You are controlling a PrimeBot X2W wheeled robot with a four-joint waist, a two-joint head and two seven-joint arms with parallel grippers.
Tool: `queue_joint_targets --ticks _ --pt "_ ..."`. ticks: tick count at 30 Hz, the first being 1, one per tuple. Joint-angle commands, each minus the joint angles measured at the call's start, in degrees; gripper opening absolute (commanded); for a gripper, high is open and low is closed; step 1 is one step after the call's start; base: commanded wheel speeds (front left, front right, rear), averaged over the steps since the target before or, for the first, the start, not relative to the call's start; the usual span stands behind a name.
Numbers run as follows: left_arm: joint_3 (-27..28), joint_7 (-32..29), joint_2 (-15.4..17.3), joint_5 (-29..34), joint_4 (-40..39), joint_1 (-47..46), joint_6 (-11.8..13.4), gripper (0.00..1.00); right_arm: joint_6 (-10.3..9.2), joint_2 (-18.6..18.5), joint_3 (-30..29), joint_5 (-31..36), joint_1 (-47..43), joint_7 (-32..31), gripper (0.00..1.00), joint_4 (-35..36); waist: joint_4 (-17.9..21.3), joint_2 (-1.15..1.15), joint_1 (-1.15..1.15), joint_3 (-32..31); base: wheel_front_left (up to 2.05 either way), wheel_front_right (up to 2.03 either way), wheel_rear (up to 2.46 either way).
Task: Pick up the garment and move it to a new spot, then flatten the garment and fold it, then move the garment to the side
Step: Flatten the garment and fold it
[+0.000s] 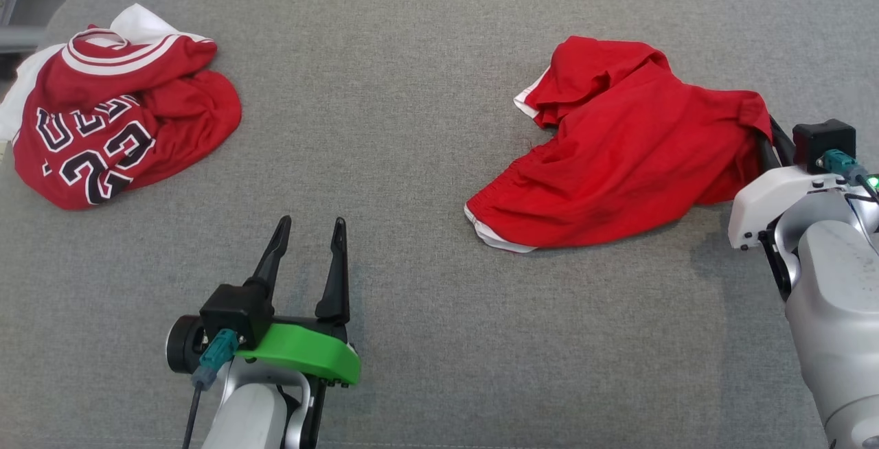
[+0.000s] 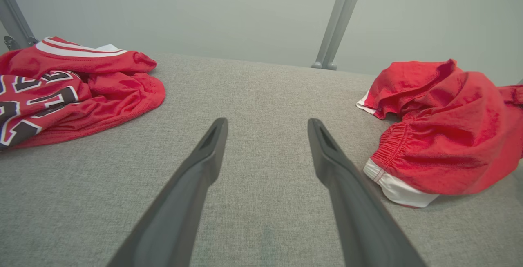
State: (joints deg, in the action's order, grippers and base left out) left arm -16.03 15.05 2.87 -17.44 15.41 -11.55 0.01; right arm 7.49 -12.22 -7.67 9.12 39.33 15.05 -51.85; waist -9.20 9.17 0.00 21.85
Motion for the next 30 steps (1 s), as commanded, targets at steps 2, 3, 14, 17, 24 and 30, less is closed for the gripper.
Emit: queue_joint_targets --ticks 2,3,14,17,24,30 --pt "-0.13 0.13 0.04 0.26 0.43 -0.94 0.06 1.0 0.0 -0.4 -0.79 -0.97 2.08 0.08 0.04 -2.45 -0.09 0.0 0.0 0.3 0.0 0.0 0.0" --pt "-0.26 0.13 0.04 0.38 0.56 -0.95 -0.01 1.0 0.0 -0.56 -0.88 -1.13 2.71 0.08 0.24 -3.22 -0.05 0.0 0.0 0.35 0.0 0.0 0.0" --pt "-2.06 0.13 0.04 0.34 1.73 -0.16 -0.62 1.0 0.0 -0.45 -2.2 -1.4 4.32 0.08 1.0 -1.58 2.0 0.0 0.0 -1.03 0.0 0.0 0.0" --pt "-2.62 0.13 0.04 0.01 2.43 0.19 -0.94 1.0 0.0 0.19 -1.52 -2.23 2.25 0.08 1.0 1.46 3.57 0.0 0.0 -1.98 0.0 0.0 0.0" --pt "-4.41 0.13 0.07 -0.64 5.89 -0.79 -1.59 1.0 0.0 2.48 2.33 -6.65 -6.05 0.08 1.0 11.31 9.21 0.0 0.0 -2.91 0.0 0.0 0.0" --pt "-4.95 0.14 0.09 -1.06 9.49 -2.96 -2.07 1.0 0.0 4.97 5.25 -10.33 -13.12 0.08 1.0 18.72 13.61 0.0 0.0 -2.03 0.0 0.0 0.0"
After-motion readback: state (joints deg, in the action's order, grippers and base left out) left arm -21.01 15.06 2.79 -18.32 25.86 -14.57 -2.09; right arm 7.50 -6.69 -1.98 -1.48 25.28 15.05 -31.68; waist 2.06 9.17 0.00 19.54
